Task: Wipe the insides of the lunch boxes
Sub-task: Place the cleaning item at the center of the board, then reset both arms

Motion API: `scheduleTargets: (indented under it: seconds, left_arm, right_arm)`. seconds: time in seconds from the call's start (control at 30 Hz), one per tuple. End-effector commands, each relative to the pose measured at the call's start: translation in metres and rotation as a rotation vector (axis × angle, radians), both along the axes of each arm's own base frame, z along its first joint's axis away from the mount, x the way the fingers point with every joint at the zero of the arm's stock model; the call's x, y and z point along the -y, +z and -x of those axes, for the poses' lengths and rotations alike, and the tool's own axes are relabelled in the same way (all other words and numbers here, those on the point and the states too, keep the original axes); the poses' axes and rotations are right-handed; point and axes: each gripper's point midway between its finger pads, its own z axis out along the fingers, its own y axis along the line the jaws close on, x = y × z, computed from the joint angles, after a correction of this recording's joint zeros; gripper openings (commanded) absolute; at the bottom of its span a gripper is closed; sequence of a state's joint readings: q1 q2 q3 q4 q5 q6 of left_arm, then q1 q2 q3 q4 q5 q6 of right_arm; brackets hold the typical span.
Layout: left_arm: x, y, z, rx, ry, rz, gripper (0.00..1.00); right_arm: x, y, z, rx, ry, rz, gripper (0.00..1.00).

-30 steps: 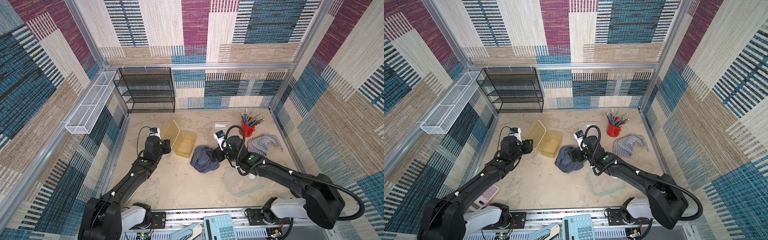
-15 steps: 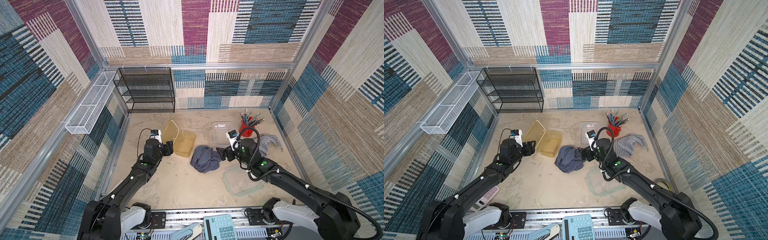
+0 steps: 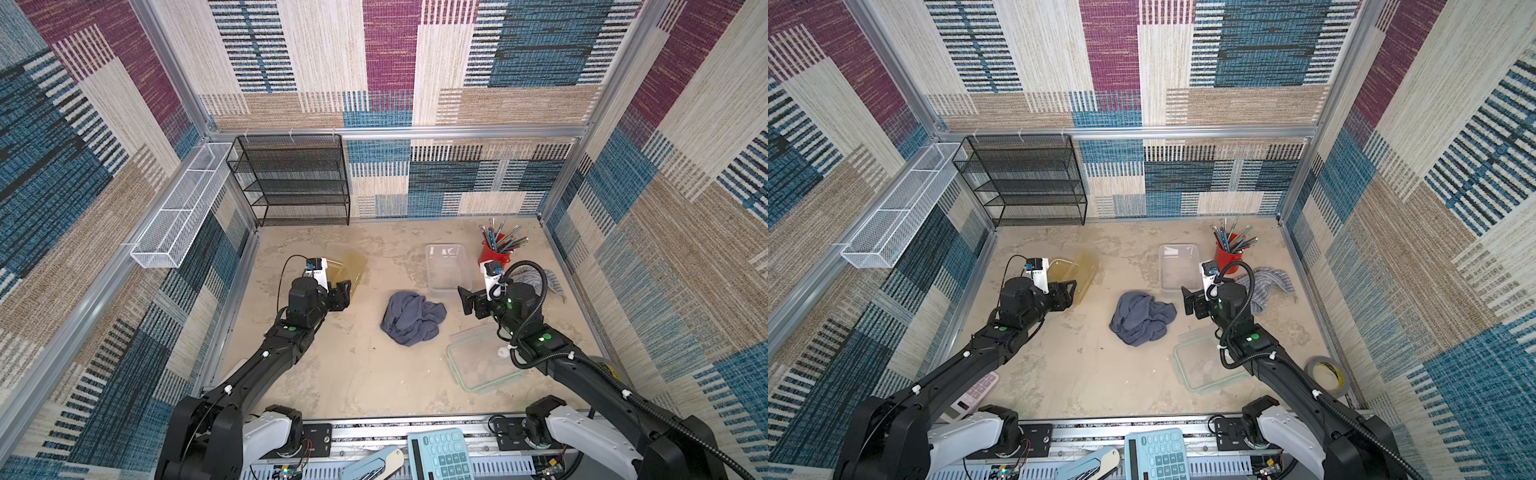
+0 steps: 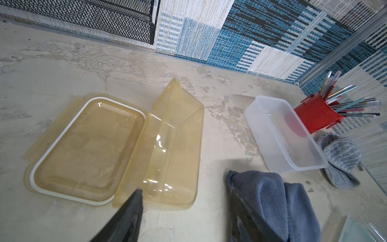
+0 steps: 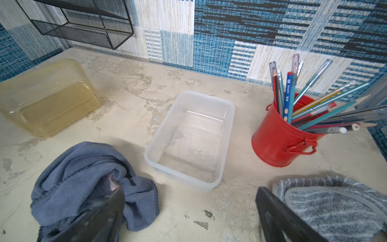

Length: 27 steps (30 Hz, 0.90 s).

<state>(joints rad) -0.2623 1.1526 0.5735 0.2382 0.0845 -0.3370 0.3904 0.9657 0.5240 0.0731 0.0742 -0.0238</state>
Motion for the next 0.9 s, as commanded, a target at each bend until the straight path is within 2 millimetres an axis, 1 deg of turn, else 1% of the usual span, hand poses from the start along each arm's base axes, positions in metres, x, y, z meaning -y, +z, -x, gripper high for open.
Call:
scheduleTargets:
  seconds: [0.0,0.1,0.23,0.3,0.43,0.5,0.77,0.87]
  left_arm:
    - [0.001,0.005,-0.001,0.031,-0.014,-0.007,0.67]
    - [-0.006,0.003,0.001,0.022,0.025,-0.017,0.67]
    - [-0.029,-0.005,0.006,0.002,0.146,-0.059,0.69]
    - [-0.044,-0.007,0.01,-0.001,0.211,-0.091,0.73]
    - [-0.073,-0.01,0.02,-0.02,0.341,-0.152,0.79]
    - [-0.092,-0.012,0.026,-0.036,0.428,-0.174,0.82]
    - [-0.14,-0.022,0.046,-0.059,0.623,-0.18,0.83]
    - [-0.157,-0.027,0.051,-0.066,0.68,-0.189,0.83]
  right_arm:
    - [0.004,0.007,-0.004,0.039,-0.017,-0.011,0.98]
    - [0.013,0.01,-0.007,0.056,-0.056,-0.015,0.98]
    - [0.027,0.018,-0.01,0.115,-0.112,-0.014,0.99]
    - [0.036,0.02,-0.012,0.143,-0.145,-0.015,0.98]
    - [0.058,0.013,-0.014,0.177,-0.223,-0.017,0.98]
    - [0.068,0.01,-0.014,0.198,-0.255,-0.016,0.98]
    - [0.097,0.001,-0.005,0.289,-0.325,-0.051,0.98]
    - [0.108,-0.006,-0.004,0.303,-0.363,-0.06,0.98]
